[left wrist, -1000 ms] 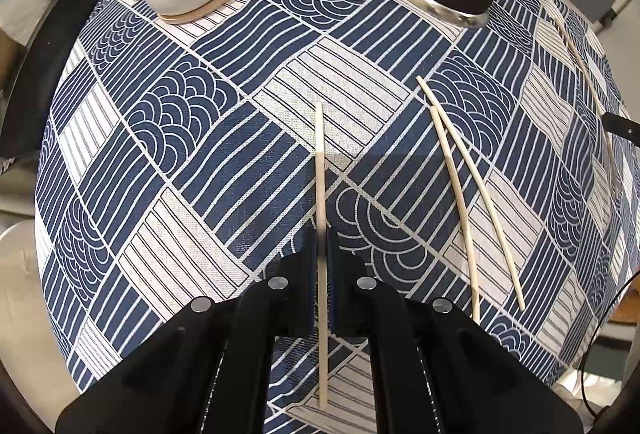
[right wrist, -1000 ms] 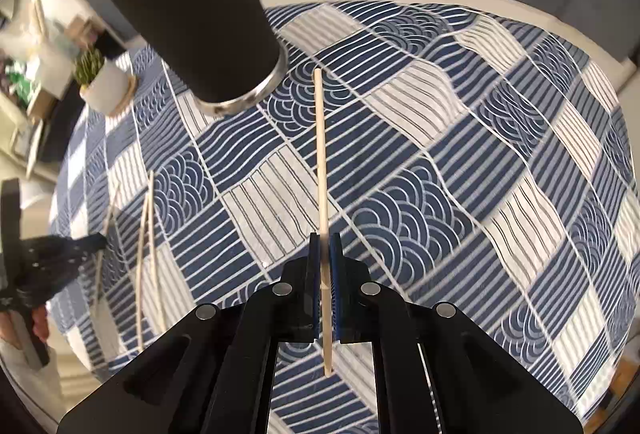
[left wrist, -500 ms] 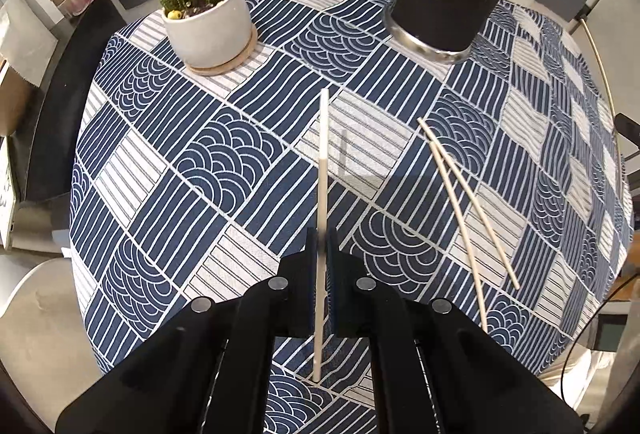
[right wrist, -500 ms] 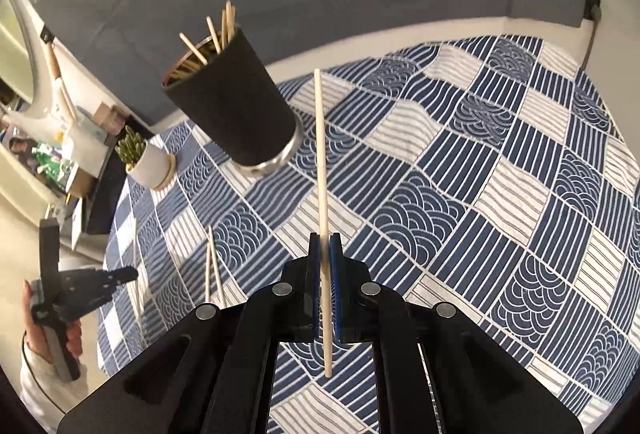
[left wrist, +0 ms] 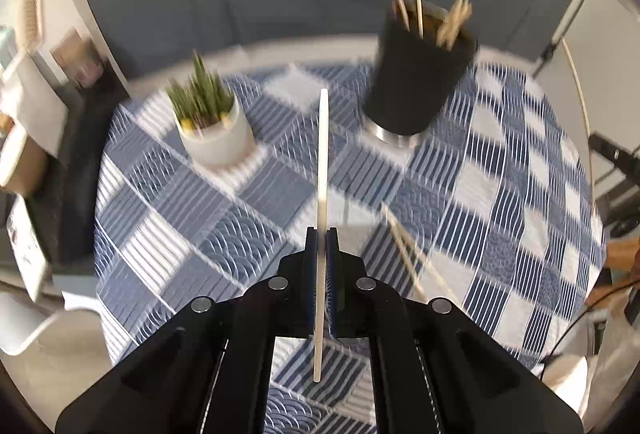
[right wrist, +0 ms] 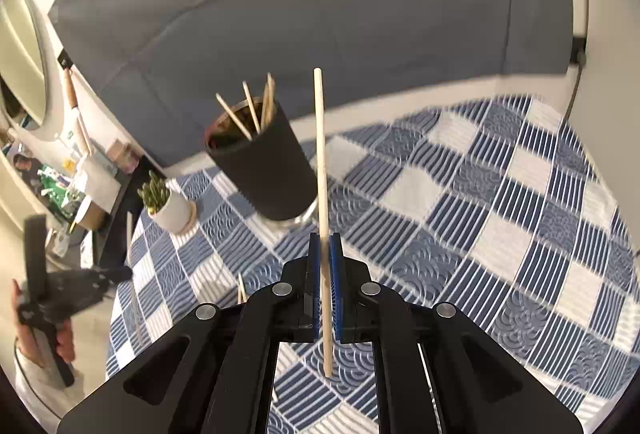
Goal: Organize utensils
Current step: 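Lift both held sticks upright and carry them over the black cup, then open the left tool over the cup while the right tool releases its stick, then raise both open tools away from the black cup, then lower both open tools toward the last wooden sticks on the cloth, then close the left tool on one wooden stick while the right tool grasps another, then lift both held sticks upright and carry them over the black cup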
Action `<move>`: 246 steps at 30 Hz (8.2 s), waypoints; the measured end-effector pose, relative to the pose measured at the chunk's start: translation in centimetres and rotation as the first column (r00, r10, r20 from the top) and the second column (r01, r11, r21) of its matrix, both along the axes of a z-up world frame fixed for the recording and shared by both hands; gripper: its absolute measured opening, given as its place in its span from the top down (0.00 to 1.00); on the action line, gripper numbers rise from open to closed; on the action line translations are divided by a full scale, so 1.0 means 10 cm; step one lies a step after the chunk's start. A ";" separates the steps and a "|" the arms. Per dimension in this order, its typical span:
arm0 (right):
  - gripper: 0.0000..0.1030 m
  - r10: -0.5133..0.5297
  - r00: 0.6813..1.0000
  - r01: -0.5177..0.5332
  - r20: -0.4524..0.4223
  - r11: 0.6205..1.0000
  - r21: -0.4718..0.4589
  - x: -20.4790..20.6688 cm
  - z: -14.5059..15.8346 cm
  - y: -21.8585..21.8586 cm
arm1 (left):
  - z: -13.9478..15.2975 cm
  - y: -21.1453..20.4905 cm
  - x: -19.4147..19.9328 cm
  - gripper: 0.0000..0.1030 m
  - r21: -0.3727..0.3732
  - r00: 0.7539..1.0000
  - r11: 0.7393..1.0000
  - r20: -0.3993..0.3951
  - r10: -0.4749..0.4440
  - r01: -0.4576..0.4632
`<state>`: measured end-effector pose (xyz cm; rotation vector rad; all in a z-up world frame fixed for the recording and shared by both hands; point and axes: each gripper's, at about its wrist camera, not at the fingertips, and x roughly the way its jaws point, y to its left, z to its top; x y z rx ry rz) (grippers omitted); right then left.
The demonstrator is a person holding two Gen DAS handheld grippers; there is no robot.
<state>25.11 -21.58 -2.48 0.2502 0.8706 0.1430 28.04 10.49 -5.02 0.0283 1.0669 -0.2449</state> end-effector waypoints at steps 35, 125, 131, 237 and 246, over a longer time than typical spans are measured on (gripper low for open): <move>0.95 0.418 0.766 -0.547 0.488 0.823 0.155 1.70 0.73 0.15 | 1.23 -0.62 1.01 0.95 -0.414 0.851 0.910 0.476 0.221 -0.004; 0.13 0.409 0.874 -0.478 -0.265 0.821 -0.313 0.13 -1.82 1.41 | -1.36 0.01 -0.39 0.11 -0.103 0.997 0.994 -0.071 0.020 -0.027; 0.13 0.401 0.855 -0.492 -0.330 0.828 -0.268 0.43 -1.84 1.32 | -1.42 -0.21 -0.49 0.09 -0.039 0.998 0.999 -0.063 -0.003 0.000; 0.96 0.380 0.882 -0.454 0.279 0.843 0.288 2.19 0.15 0.46 | 0.63 -1.00 1.59 0.95 -0.335 0.917 0.939 0.345 0.200 -0.079; 0.95 0.437 0.860 -0.497 0.265 0.836 0.232 2.22 -0.08 0.65 | 0.36 -1.06 1.69 0.95 -0.331 0.908 0.937 0.349 0.231 -0.112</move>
